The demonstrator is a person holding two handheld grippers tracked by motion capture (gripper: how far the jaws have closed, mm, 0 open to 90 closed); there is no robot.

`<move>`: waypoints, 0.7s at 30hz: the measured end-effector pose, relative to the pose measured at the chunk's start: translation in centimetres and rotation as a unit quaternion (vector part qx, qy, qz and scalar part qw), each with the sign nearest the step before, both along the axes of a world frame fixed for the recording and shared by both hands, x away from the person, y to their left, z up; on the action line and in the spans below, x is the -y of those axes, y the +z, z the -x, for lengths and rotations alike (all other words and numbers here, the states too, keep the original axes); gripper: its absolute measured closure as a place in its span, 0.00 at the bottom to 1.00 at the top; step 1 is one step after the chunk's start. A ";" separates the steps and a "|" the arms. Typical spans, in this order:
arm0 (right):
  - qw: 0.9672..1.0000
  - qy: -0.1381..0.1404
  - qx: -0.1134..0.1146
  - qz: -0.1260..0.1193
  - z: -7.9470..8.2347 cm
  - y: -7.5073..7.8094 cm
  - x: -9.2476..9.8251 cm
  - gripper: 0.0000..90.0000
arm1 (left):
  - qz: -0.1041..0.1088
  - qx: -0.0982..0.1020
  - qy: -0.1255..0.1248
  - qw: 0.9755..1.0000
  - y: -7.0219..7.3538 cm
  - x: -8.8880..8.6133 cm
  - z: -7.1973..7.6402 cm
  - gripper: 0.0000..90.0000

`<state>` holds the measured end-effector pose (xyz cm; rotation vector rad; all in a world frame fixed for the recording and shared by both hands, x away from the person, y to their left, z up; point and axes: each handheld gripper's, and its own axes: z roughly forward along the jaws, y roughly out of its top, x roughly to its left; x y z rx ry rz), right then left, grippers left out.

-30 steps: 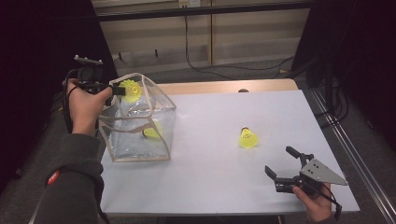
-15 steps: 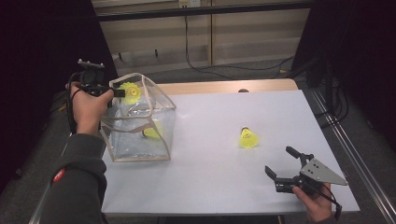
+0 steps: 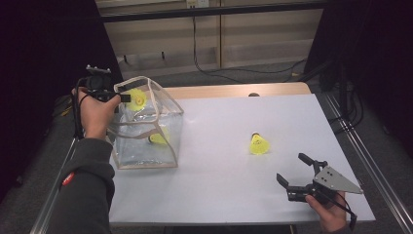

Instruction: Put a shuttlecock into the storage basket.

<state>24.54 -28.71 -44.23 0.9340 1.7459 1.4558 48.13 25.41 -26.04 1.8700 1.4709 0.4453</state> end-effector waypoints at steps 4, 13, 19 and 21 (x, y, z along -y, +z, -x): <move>1.000 0.000 0.000 0.000 0.0 0.0 0.0 0.03 | 0.016 0.007 -0.005 1.000 0.2 0.3 0.1 0.86; 1.000 0.000 0.000 0.000 0.0 0.0 0.0 0.03 | 0.037 0.011 -0.034 0.999 0.8 1.3 0.6 0.78; 1.000 -0.001 -0.001 0.000 0.0 0.0 0.1 0.03 | 0.040 0.016 -0.056 0.998 1.4 2.3 1.0 0.73; 1.000 -0.002 -0.002 0.000 0.1 0.0 0.1 0.03 | 0.043 0.016 -0.063 0.997 1.7 2.7 1.2 0.72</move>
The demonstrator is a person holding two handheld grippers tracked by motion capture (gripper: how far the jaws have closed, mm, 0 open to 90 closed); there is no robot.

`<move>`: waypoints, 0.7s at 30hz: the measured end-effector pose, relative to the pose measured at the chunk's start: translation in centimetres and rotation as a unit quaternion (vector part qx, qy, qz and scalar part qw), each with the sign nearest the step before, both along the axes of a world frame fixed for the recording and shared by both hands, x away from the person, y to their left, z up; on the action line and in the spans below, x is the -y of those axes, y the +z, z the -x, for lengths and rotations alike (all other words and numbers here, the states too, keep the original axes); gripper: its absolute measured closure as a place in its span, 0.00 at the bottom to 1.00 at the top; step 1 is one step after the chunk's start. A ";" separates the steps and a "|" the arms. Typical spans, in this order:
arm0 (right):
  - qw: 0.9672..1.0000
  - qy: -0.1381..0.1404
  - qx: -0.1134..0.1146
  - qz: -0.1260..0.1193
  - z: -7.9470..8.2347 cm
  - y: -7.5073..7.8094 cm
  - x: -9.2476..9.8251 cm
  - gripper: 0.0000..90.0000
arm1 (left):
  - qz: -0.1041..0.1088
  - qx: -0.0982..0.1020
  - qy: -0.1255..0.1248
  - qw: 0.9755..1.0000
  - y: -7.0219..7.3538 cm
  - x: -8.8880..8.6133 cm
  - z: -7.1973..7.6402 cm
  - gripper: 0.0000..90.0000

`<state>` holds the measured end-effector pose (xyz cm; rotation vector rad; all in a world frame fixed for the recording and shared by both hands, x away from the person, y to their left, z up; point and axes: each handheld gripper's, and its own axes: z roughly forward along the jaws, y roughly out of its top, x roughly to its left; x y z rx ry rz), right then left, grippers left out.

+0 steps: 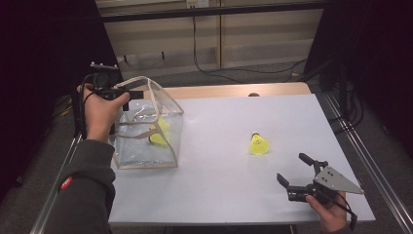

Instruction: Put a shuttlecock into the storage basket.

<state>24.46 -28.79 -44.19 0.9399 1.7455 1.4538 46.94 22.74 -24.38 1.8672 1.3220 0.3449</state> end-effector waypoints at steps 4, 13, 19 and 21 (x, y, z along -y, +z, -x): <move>1.000 -0.001 0.000 0.000 0.0 0.0 0.0 0.03 | 0.004 0.002 -0.017 1.000 0.6 0.8 0.3 0.67; 1.000 0.001 0.002 0.001 0.0 0.0 -0.1 0.03 | 0.018 0.004 -0.054 0.998 1.3 2.4 1.0 0.56; 1.000 0.002 0.002 0.002 0.0 0.0 0.0 0.03 | 0.033 0.006 -0.073 0.997 1.6 3.2 1.4 0.51; 1.000 0.002 0.002 -0.001 0.0 0.0 -0.1 0.03 | 0.033 0.006 -0.080 0.996 1.6 3.5 1.5 0.50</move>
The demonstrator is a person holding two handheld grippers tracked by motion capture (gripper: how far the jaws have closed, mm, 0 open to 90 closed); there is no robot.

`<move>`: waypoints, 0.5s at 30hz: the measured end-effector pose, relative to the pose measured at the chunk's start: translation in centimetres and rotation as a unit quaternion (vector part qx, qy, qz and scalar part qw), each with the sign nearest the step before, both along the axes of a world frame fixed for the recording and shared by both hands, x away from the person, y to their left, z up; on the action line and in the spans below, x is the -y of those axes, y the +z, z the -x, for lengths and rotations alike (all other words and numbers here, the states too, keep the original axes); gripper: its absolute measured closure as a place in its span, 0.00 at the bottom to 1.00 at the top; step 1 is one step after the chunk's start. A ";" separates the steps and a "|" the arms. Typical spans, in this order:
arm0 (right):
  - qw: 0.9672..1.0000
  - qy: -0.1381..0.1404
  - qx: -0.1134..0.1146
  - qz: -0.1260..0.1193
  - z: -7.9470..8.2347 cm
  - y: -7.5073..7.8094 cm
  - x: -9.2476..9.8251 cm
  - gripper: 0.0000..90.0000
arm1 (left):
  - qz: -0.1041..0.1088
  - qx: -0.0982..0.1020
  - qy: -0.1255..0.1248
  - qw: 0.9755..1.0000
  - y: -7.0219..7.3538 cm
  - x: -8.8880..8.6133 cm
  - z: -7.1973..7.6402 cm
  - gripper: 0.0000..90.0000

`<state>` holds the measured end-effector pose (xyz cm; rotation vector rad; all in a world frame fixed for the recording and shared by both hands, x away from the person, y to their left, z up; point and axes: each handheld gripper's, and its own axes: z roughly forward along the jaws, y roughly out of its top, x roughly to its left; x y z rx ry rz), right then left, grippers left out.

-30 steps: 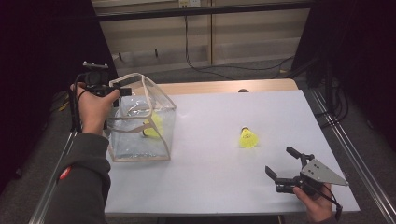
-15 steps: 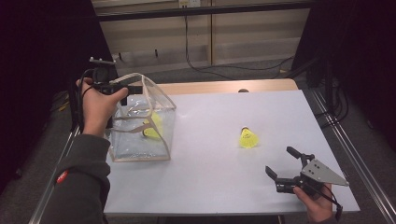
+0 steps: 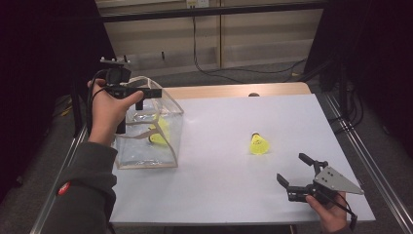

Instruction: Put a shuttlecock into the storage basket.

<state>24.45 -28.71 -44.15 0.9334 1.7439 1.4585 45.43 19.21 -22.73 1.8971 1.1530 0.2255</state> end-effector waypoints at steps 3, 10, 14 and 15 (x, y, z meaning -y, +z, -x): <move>1.000 0.000 0.000 0.003 0.0 0.0 0.0 0.03 | 0.005 -0.003 -0.012 1.000 0.0 0.6 0.2 0.47; 1.000 0.001 0.001 0.003 0.0 0.0 0.0 0.03 | 0.013 -0.006 -0.042 0.999 -0.2 2.2 0.6 0.42; 1.000 0.000 0.001 0.003 0.0 0.0 0.0 0.03 | 0.017 -0.011 -0.053 0.998 -0.4 3.1 0.8 0.39; 1.000 0.000 0.001 0.004 0.0 0.0 0.0 0.03 | 0.014 -0.011 -0.058 0.998 -0.4 3.3 0.8 0.39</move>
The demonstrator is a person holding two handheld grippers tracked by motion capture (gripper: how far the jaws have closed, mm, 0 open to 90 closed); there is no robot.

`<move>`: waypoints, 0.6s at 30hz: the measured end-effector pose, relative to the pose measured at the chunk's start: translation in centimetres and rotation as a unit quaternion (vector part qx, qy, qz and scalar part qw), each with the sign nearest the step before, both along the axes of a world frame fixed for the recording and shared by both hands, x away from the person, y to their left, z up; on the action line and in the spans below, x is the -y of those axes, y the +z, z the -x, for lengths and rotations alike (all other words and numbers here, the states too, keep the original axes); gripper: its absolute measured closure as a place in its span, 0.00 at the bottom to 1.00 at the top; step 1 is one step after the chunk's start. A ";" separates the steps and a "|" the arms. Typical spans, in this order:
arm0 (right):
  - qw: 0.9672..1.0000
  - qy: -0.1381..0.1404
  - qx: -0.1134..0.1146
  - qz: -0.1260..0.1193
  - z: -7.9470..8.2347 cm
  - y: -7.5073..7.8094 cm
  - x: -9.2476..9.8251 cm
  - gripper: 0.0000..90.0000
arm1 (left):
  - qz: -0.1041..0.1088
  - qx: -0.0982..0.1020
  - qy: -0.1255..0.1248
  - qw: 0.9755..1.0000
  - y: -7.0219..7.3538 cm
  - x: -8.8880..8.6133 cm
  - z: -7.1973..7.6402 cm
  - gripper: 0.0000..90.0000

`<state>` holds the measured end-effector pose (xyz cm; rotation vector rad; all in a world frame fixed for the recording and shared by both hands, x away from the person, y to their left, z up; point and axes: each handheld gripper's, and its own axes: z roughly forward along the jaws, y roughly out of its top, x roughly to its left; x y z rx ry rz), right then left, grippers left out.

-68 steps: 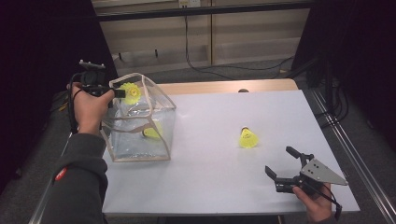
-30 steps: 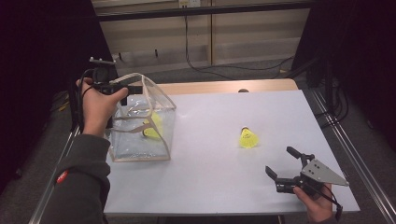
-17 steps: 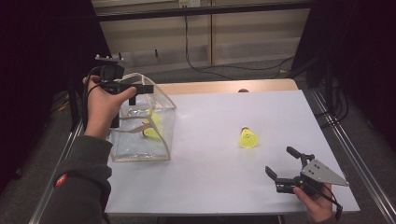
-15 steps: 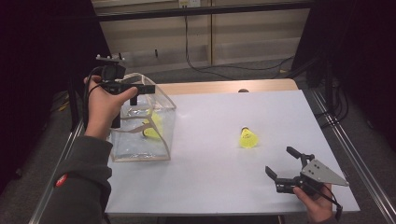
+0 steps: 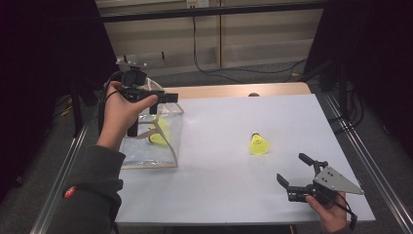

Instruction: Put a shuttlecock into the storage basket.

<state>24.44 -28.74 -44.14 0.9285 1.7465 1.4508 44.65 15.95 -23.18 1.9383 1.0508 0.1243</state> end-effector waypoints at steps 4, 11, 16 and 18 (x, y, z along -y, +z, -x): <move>1.000 0.001 0.000 0.000 0.0 0.0 0.0 0.03 | -0.001 -0.001 -0.008 1.000 -0.3 0.7 0.1 0.36; 1.000 0.002 0.001 0.000 0.0 0.0 0.0 0.03 | -0.001 -0.002 -0.027 1.000 -1.0 2.0 0.4 0.30; 1.000 0.000 0.001 0.001 0.0 0.0 0.0 0.03 | 0.000 -0.004 -0.037 0.999 -1.6 3.0 0.6 0.27; 1.000 0.002 0.000 0.000 0.0 0.0 0.0 0.03 | -0.002 -0.005 -0.041 0.999 -1.9 3.4 0.7 0.25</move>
